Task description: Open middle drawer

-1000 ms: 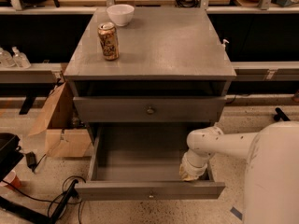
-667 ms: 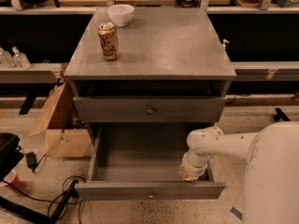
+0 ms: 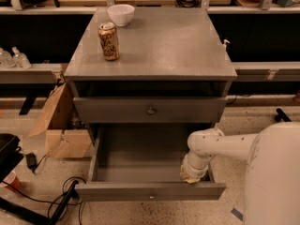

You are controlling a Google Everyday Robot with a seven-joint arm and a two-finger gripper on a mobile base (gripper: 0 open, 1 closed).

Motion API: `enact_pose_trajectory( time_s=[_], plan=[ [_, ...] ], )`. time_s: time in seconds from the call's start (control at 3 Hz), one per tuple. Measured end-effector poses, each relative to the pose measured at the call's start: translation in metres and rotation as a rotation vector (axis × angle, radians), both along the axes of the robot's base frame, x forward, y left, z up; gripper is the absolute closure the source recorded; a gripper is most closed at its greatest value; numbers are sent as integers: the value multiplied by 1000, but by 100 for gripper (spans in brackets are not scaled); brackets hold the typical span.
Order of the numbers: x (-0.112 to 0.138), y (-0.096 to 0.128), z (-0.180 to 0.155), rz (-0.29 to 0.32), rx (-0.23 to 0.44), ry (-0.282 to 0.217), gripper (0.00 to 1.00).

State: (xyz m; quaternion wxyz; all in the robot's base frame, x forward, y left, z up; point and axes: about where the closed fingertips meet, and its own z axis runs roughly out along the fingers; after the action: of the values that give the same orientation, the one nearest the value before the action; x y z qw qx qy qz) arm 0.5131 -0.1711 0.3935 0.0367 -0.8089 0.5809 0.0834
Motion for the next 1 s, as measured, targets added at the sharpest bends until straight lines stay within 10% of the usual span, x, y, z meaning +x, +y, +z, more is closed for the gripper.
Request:
enact_pose_trajectory(
  time_s=[0.33, 1.0],
  plan=[
    [-1, 0, -1, 0, 0, 2, 5],
    [5, 0, -1, 0, 0, 3, 0]
  ],
)
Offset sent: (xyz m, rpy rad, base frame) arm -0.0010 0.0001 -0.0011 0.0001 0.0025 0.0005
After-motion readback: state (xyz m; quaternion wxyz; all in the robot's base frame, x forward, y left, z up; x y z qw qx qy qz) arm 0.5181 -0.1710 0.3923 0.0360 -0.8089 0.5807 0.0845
